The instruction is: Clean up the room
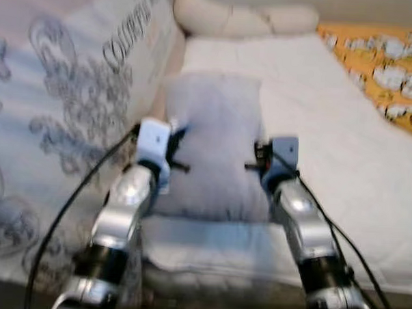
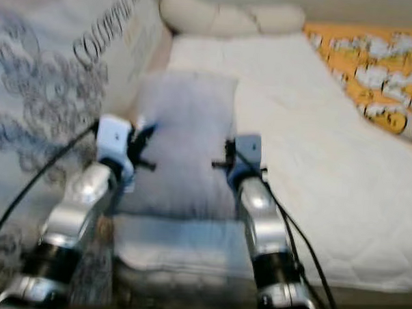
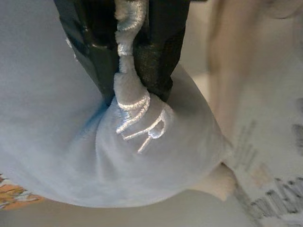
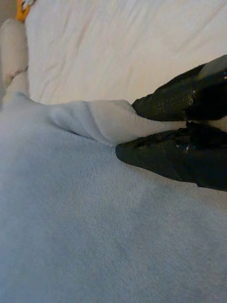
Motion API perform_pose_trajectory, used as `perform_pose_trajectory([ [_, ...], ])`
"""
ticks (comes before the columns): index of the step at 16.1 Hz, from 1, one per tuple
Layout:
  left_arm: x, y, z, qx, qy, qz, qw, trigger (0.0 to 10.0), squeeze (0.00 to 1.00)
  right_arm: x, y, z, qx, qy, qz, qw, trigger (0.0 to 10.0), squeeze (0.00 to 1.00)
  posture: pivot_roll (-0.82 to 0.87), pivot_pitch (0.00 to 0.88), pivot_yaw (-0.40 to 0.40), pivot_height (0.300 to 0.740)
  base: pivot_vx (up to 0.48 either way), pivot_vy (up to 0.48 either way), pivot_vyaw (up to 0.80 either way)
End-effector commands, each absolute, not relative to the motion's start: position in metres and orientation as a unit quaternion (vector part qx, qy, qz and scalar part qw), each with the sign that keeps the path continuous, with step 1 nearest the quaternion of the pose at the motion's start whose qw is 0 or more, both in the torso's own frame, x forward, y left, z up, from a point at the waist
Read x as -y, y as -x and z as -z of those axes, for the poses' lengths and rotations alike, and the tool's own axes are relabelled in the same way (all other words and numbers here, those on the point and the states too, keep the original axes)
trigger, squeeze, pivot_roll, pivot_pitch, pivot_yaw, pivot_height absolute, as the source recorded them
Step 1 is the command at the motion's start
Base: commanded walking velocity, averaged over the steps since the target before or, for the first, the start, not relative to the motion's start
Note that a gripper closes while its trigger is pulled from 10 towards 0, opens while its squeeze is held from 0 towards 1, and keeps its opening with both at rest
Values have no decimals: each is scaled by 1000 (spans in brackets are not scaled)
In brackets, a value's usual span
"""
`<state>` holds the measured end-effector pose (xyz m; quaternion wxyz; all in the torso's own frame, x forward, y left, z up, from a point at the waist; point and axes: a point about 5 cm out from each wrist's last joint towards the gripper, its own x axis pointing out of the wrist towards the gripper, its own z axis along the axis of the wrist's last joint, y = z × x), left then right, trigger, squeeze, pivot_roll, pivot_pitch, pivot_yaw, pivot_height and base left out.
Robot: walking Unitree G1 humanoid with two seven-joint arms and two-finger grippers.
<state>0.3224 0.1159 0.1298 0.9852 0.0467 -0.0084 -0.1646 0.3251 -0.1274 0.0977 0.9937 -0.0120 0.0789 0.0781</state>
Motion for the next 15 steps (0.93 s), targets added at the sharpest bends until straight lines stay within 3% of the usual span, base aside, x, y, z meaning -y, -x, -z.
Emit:
perform_pose_trajectory([
  [1, -116, -325, -141, 36, -54, 161, 985, 10000, 0, 136, -327, -100, -73, 11, -62, 995, 10000, 0, 67, 0, 45, 740, 0, 0, 0],
  [10, -117, -336, -139, 19, -96, 169, 981, 10000, 0, 134, -330, -98, -88, -21, -72, 993, 10000, 0, 69, 0, 41, 740, 0, 0, 0],
  [11, -119, -350, -148, 24, -107, 163, 980, 10000, 0, 139, -335, -93, -107, -14, -64, 992, 10000, 114, 69, 0, 44, 740, 0, 0, 0],
  [12, -119, -355, -151, 26, -111, 164, 980, 10000, 0, 142, -336, -91, -112, -11, -57, 992, 10000, 773, 69, 0, 46, 740, 0, 0, 0],
  [13, -117, -361, -154, 26, -116, 163, 979, 10000, 0, 146, -337, -88, -118, -15, -50, 992, 10000, 1000, 67, 0, 48, 740, 0, 0, 0],
  [15, -115, -369, -155, 24, -126, 156, 979, 10000, 0, 152, -337, -84, -124, -6, -39, 991, 10000, 1000, 62, 0, 55, 740, 0, 0, 0],
])
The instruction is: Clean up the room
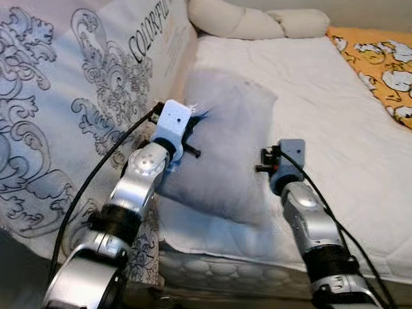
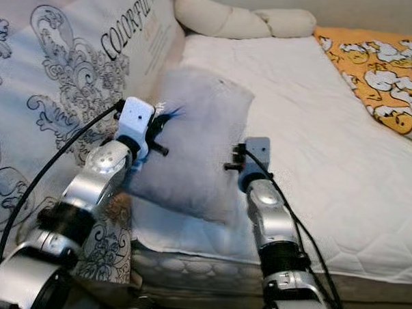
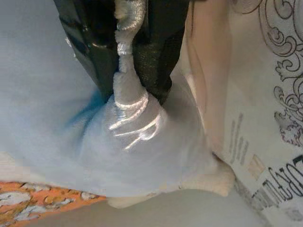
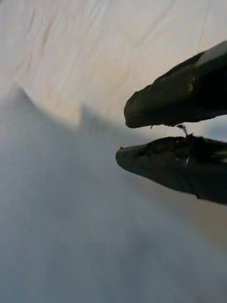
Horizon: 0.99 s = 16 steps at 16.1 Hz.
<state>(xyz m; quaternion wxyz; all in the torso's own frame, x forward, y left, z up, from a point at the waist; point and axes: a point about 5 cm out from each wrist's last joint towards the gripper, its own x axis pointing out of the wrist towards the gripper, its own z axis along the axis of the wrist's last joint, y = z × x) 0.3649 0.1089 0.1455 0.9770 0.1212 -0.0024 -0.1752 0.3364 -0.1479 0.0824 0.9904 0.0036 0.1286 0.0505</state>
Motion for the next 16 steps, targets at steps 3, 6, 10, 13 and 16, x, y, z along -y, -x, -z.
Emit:
perform_pose_trajectory([
  [3, -115, -381, -149, 4, -148, 123, 981, 10000, 0, 162, -329, -79, -121, 1, -81, 989, 10000, 1000, 48, 0, 66, 740, 0, 0, 0],
  [6, -126, -385, -142, -25, -152, 81, 985, 10000, 0, 166, -319, -86, -101, 20, -147, 984, 10000, 1000, 38, 0, 78, 740, 0, 0, 0],
  [10, -144, -391, -150, -15, -184, 33, 982, 10000, 0, 158, -299, -108, -61, 19, -294, 954, 10000, 1000, 39, 0, 86, 740, 0, 0, 0],
  [13, -149, -389, -150, -10, -200, 2, 980, 10000, 0, 161, -281, -127, -56, 22, -391, 918, 10000, 1000, 44, 0, 85, 740, 0, 0, 0],
  [16, -137, -383, -152, 25, -224, 24, 974, 10000, 0, 169, -279, -131, -60, 53, -399, 913, 10000, 1000, 46, 0, 75, 740, 0, 0, 0],
])
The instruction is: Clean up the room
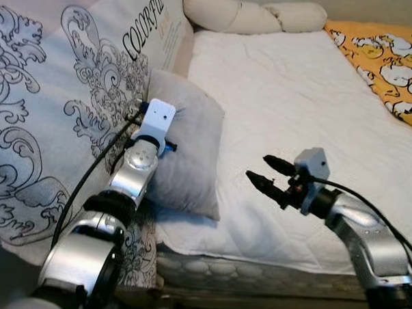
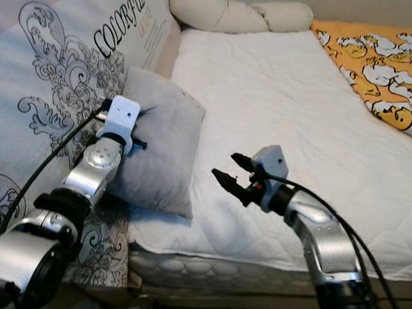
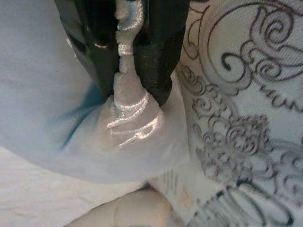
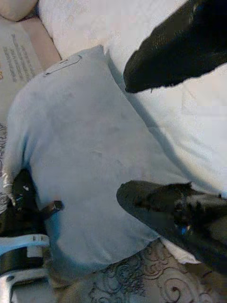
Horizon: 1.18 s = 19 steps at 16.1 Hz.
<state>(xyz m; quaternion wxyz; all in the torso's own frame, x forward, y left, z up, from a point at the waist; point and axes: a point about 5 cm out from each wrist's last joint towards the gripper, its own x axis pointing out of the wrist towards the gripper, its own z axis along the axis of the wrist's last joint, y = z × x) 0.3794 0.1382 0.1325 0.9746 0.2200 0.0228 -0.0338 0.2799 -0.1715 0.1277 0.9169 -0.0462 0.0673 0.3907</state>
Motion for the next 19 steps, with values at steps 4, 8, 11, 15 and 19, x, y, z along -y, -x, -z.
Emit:
perform_pose_trajectory([
  [4, -137, -386, -156, 36, -251, 40, 966, 10000, 0, 164, -274, -131, -70, 41, -408, 909, 10000, 1000, 41, 0, 73, 740, 0, 0, 0],
  [8, -133, -382, -150, 16, -250, 84, 964, 10000, 1000, 161, -270, -130, -67, 26, -413, 908, 10000, 1000, 41, 0, 78, 740, 0, 0, 0],
  [11, -129, -379, -157, 45, -256, 117, 958, 10000, 1000, 161, -272, -130, -63, 20, -381, 922, 10000, 1000, 39, 0, 81, 740, 0, 0, 0],
  [15, -132, -372, -186, 107, -187, 148, 965, 10000, 1000, 165, -283, -135, -30, 4, -308, 951, 10000, 1000, 42, 0, 85, 740, 0, 0, 0],
  [19, -128, -355, -205, 146, -67, 164, 973, 10000, 1000, 162, -284, -136, -49, -24, -289, 956, 10000, 1000, 47, 0, 77, 740, 0, 0, 0],
])
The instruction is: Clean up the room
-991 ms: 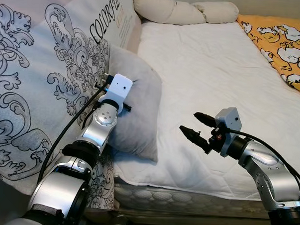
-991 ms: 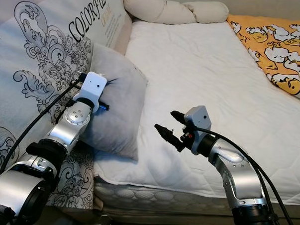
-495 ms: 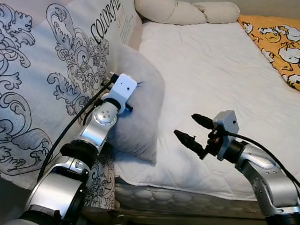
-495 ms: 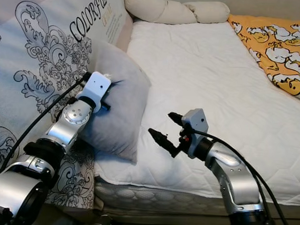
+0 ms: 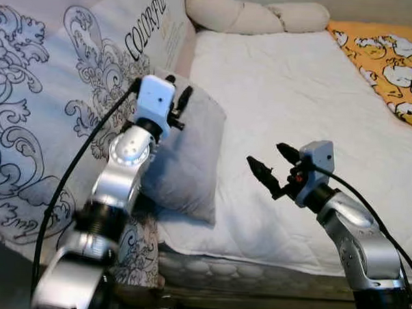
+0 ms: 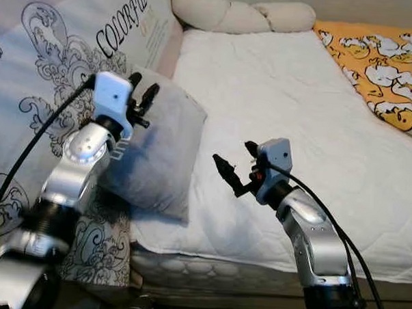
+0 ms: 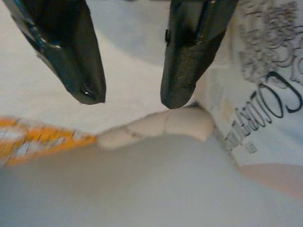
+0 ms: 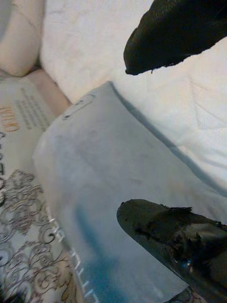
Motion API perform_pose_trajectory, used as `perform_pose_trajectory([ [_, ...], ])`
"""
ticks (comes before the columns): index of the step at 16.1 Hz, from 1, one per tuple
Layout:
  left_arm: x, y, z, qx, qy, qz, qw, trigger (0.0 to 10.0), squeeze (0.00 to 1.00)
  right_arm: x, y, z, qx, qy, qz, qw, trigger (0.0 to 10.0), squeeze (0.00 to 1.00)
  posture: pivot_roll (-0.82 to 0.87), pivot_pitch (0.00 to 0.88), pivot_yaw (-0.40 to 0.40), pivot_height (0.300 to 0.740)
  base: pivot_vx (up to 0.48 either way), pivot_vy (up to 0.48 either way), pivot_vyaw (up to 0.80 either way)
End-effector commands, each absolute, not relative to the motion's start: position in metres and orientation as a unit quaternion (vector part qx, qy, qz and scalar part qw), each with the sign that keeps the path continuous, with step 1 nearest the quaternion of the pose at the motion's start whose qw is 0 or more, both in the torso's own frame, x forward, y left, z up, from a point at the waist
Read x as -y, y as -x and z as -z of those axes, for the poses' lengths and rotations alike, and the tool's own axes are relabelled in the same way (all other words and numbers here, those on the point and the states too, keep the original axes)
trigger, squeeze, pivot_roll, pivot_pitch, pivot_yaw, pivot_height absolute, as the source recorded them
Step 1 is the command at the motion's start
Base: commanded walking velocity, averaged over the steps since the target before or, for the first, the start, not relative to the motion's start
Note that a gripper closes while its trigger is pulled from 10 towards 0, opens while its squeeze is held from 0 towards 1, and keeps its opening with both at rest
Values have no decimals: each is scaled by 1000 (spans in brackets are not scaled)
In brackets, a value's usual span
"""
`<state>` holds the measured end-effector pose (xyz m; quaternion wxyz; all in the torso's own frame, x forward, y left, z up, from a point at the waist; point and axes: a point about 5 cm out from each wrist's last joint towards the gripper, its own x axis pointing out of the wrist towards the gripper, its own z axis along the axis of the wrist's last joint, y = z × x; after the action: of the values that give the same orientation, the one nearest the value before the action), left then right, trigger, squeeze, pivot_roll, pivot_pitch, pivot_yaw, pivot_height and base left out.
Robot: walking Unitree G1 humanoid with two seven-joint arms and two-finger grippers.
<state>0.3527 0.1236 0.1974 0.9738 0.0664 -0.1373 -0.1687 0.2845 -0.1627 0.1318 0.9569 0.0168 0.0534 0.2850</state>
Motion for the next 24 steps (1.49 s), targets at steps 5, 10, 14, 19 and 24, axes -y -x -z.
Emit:
perform_pose_trajectory([
  [5, -131, -331, -187, 114, 3, 142, 983, 10000, 996, 162, -299, -149, 14, -20, -203, 979, 10000, 1000, 47, 0, 62, 740, 0, 0, 0],
  [10, -151, -311, -155, 50, 0, 76, 996, 10000, 992, 165, -296, -131, -29, -13, -54, 998, 10000, 1000, 33, 0, 31, 740, 0, -374, 0],
  [14, -155, -305, -131, 4, -5, 59, 998, 10000, 992, 166, -295, -124, -34, 60, -6, 998, 10000, 1000, 20, 0, 31, 740, 0, -442, 0],
  [19, -156, -306, -130, -3, -15, 51, 999, 10000, 1000, 169, -295, -124, -36, 41, 1, 999, 10000, 1000, 1, 0, 42, 740, 0, -436, 0],
  [24, -149, -303, -124, -15, -16, 56, 998, 10000, 1000, 178, -296, -124, -42, 49, 19, 998, 10000, 1000, 6, 0, 44, 740, 0, -430, 800],
])
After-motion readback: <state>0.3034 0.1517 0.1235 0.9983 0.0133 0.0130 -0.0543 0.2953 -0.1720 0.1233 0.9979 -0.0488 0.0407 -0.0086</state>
